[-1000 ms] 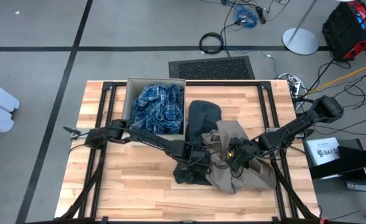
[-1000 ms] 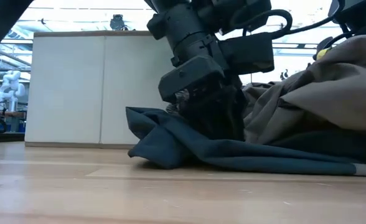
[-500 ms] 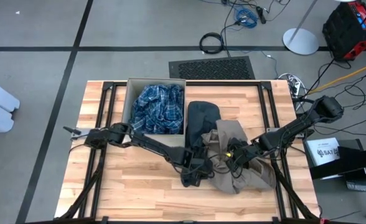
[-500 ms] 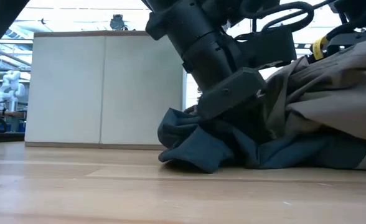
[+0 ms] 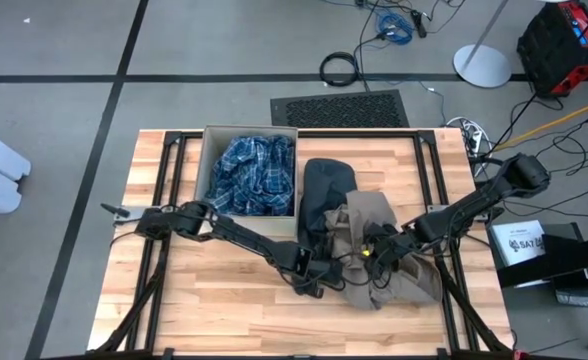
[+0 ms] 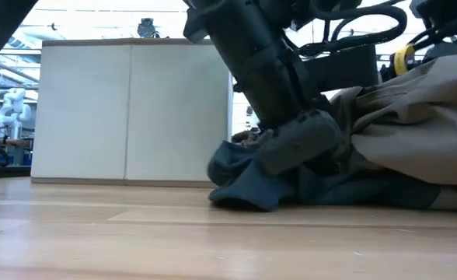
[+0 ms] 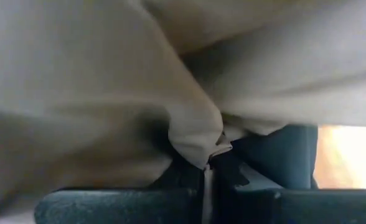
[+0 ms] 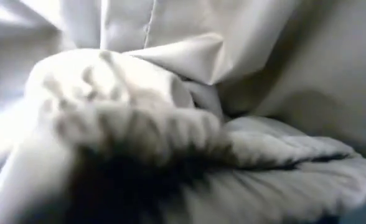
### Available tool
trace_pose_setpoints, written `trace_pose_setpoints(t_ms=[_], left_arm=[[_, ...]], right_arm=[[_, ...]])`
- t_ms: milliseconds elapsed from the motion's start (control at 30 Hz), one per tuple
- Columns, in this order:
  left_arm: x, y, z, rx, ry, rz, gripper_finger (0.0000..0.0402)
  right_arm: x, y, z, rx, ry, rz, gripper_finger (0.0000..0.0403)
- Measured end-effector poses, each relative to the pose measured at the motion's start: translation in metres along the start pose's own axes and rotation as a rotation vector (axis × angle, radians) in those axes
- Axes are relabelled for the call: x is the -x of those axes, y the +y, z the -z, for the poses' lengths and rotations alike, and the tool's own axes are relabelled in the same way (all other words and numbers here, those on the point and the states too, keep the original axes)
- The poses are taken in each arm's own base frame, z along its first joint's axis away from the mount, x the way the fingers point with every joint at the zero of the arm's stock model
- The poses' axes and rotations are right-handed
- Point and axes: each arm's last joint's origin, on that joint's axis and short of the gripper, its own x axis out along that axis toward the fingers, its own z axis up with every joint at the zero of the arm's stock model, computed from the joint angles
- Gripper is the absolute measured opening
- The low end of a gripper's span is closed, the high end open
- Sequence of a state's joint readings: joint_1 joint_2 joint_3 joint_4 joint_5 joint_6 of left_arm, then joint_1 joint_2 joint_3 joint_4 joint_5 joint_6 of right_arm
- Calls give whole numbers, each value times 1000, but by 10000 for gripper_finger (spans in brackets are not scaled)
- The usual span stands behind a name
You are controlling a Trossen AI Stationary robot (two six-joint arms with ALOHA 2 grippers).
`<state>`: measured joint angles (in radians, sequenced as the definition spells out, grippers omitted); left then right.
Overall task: Sort clothes
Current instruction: Put the brown jacket into the white laundry bin
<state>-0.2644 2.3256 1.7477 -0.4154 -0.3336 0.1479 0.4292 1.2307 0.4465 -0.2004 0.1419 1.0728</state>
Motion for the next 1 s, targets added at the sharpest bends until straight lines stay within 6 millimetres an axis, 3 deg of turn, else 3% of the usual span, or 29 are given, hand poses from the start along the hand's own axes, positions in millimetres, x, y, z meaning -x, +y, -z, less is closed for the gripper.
trace_pose_setpoints(t_ms=[100,267,400,700,1000], left_arm=[[-1,2,-5,3,-49,-43,10],[-1,3,-7,22,-69,-49,10],[-1,2,-6,36,-62,-46,10],[2,-3,-8,27,-67,-44,10],[3,-3,-9,28,-70,-45,10]], right_arm=[[-11,-4,0,-46,17,55,119],[-38,-1,2,-8,45,51,98],[-43,2,1,73,40,2,127],[-20,4,-10,66,79,-142,230],[-2,0,-23,-47,167,-255,247]])
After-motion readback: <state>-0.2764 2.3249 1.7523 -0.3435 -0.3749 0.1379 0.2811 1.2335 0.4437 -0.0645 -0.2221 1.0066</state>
